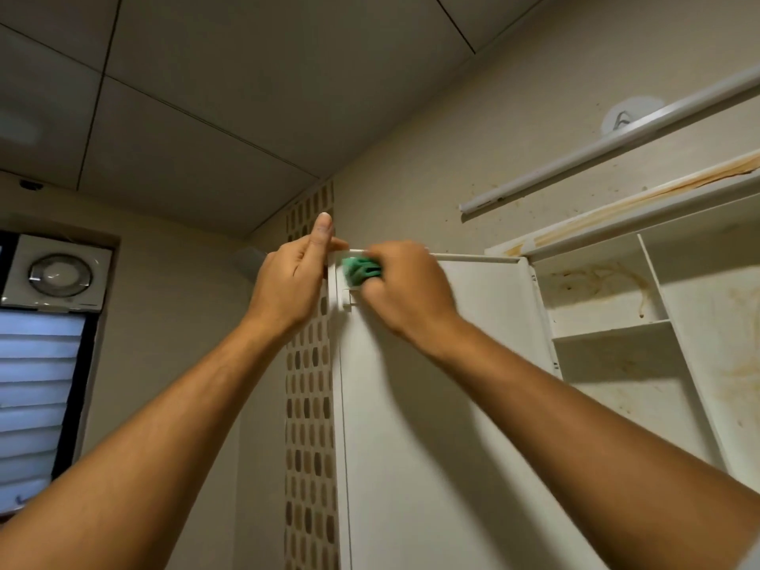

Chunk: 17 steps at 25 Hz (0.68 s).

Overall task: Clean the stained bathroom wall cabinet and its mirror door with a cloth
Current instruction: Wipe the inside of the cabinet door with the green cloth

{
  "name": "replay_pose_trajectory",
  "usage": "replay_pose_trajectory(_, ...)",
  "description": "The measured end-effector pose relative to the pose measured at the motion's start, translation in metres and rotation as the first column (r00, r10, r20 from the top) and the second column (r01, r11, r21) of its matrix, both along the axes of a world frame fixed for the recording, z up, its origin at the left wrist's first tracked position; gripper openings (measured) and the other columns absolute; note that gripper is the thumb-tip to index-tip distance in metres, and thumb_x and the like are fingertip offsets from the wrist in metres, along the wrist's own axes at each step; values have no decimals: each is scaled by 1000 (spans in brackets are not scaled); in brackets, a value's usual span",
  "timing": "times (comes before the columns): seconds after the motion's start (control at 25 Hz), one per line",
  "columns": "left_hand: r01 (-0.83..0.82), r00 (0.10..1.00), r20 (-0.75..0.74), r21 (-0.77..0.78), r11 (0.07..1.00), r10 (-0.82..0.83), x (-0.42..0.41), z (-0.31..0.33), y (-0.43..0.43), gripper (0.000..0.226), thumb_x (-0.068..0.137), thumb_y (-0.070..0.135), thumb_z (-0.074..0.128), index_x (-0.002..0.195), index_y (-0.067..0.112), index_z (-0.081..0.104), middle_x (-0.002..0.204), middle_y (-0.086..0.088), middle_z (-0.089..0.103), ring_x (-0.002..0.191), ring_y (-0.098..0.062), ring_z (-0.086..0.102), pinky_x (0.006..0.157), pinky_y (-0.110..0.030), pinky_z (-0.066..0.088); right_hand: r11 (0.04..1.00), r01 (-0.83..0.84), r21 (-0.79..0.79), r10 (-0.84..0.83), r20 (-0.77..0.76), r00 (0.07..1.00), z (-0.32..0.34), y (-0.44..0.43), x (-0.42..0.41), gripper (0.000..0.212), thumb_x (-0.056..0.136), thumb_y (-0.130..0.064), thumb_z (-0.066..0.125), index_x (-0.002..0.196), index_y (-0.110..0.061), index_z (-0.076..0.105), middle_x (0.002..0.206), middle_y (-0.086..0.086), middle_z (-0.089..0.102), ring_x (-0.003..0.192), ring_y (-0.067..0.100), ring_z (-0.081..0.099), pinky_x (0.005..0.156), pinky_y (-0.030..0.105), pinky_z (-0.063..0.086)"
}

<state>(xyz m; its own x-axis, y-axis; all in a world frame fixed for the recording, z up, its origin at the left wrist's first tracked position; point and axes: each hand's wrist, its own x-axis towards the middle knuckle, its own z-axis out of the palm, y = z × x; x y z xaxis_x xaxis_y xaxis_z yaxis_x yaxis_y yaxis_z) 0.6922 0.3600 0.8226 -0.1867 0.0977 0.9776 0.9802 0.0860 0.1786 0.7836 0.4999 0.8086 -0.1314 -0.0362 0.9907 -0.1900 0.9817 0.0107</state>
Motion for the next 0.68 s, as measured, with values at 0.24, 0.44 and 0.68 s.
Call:
replay_pose_trajectory(0.24, -24, 1000, 5, 6, 1000, 24, 2, 0, -2, 78, 92, 83, 15, 102, 37, 78, 93, 8, 76, 90, -13, 71, 86, -51, 58, 987, -57, 152, 31, 167, 985, 12, -4, 14, 17, 89, -21, 54, 73, -26, 59, 70, -3, 63, 65, 20, 58, 56, 33, 45)
replay_pose_trajectory(0.44, -20, 999, 34, -44, 999, 21, 12, -1, -3, 81, 94, 79, 13, 107, 31, 77, 97, 22, 70, 93, -9, 69, 93, -49, 57, 973, 224, -49, -217, 116, 969, 19, 45, 19, 20, 87, -28, 54, 86, -19, 71, 74, 0, 66, 71, 27, 62, 60, 35, 50)
replay_pose_trajectory(0.68, -12, 1000, 26, 34, 999, 11, 2, -3, 1, 84, 89, 88, 12, 102, 37, 78, 96, 7, 77, 93, -16, 71, 89, -50, 57, 974, -120, 192, 94, 142, 985, 2, -5, 13, 27, 78, -21, 56, 97, -28, 74, 81, 1, 72, 71, 25, 62, 61, 37, 52)
